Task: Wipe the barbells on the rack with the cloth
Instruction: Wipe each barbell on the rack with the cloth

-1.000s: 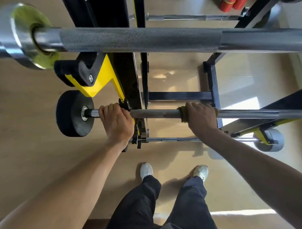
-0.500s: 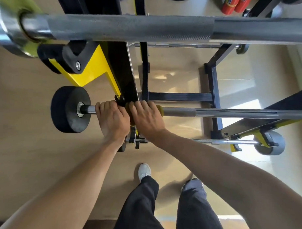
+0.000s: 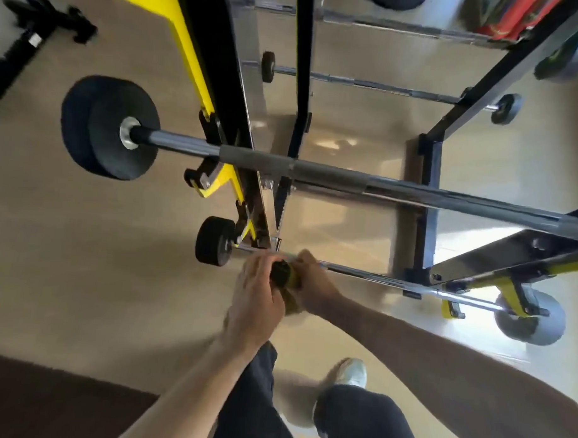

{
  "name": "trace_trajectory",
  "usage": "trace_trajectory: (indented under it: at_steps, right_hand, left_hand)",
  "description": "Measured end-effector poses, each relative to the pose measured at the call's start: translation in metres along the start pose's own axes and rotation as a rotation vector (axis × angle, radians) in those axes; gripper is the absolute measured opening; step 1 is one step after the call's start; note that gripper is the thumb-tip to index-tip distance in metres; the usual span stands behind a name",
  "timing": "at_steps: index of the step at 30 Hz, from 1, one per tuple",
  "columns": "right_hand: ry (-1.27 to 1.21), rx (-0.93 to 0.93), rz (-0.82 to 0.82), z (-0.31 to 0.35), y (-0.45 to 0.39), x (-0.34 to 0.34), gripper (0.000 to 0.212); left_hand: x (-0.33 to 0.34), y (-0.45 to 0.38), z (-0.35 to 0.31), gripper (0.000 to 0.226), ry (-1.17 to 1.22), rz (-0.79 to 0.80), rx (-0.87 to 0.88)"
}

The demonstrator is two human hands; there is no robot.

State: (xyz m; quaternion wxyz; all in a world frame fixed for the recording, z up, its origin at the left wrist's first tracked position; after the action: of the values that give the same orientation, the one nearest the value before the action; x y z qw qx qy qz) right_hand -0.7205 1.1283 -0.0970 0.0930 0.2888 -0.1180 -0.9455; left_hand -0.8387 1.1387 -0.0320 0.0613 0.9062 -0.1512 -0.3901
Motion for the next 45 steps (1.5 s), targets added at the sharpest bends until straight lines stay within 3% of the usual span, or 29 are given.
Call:
trace_trajectory:
  at_steps: [3, 5, 9, 10, 12, 13, 15, 19, 22, 25, 27, 30, 32, 34, 36, 40, 42, 45]
  right_hand:
    - [-0.037, 0.101, 0.085, -0.044, 0.014, 0.016, 0.015]
    - [-0.037, 0.118, 0.058, -0.078, 0.016, 0.022, 0.024]
    - [-0.140, 0.233, 0.042, -0.156, 0.005, 0.043, 0.063]
    - [-0.161, 0.239, 0.062, -0.175, -0.002, 0.051, 0.061]
    - [-0.190, 0.191, 0.116, -0.205, -0.017, 0.067, 0.037]
    - [-0.205, 0.168, 0.142, -0.218, -0.024, 0.074, 0.024]
    - [-0.215, 0.155, 0.152, -0.242, -0.038, 0.083, 0.021]
    - [-0.194, 0.111, 0.026, -0.286, -0.075, 0.093, 0.042]
    - [-0.259, 0.032, -0.031, -0.303, -0.094, 0.101, 0.078]
    - [-0.133, -0.089, -0.068, -0.313, -0.105, 0.109, 0.104]
    - [-0.127, -0.165, -0.190, -0.318, -0.107, 0.104, 0.098]
    - [-0.119, -0.253, -0.206, -0.318, -0.105, 0.090, 0.055]
    - [-0.065, -0.280, -0.232, -0.321, -0.101, 0.081, 0.021]
    - [-0.097, -0.246, -0.298, -0.331, -0.098, 0.076, 0.004]
    - [-0.111, -0.178, -0.347, -0.341, -0.095, 0.077, 0.003]
    - [-0.138, -0.024, -0.488, -0.353, -0.103, 0.069, 0.002]
    - [-0.159, 0.047, -0.509, -0.356, -0.113, 0.064, 0.003]
    - [-0.437, 0.157, -0.636, -0.364, -0.123, 0.055, 0.014]
  left_hand:
    - [0.062, 0.009, 0.041, 0.074, -0.040, 0.234, -0.141]
    - [0.099, 0.006, 0.065, 0.078, -0.090, 0.334, -0.171]
    - [0.158, -0.018, 0.109, 0.082, -0.119, 0.416, -0.200]
    - [0.172, -0.025, 0.122, 0.082, -0.119, 0.430, -0.199]
    - [0.198, -0.040, 0.150, 0.075, -0.062, 0.466, -0.198]
    - [0.211, -0.048, 0.165, 0.066, -0.013, 0.495, -0.208]
    - [0.236, -0.064, 0.190, 0.043, 0.039, 0.534, -0.234]
    - [0.272, -0.101, 0.215, 0.020, 0.153, 0.512, -0.249]
    - [0.291, -0.121, 0.220, 0.012, 0.286, 0.533, -0.270]
    - [0.308, -0.135, 0.232, 0.005, 0.430, 0.552, -0.396]
    - [0.316, -0.147, 0.239, 0.015, 0.447, 0.515, -0.454]
    - [0.320, -0.158, 0.241, 0.029, 0.450, 0.481, -0.442]
    - [0.321, -0.156, 0.242, 0.032, 0.501, 0.576, -0.424]
    - [0.320, -0.148, 0.242, 0.041, 0.538, 0.680, -0.410]
    - [0.319, -0.144, 0.245, 0.050, 0.513, 0.704, -0.396]
    - [0.327, -0.150, 0.254, 0.028, 0.510, 0.675, -0.443]
    - [0.332, -0.152, 0.261, 0.036, 0.514, 0.680, -0.508]
    - [0.340, -0.157, 0.268, 0.044, 0.551, 0.685, -0.569]
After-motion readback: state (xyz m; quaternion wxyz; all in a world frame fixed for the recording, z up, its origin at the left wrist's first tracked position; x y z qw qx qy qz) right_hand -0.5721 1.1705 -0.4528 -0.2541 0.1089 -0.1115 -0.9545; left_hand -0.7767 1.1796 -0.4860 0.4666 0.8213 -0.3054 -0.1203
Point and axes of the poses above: each hand's wrist, its own y-axis away from the middle knuckle, its own x-axis out of the palm, z = x × y, the point moved 6 cm from there along -y, towards the middle knuckle, and after that the axes turned 12 degrees about -x, right-handed, at the moved point
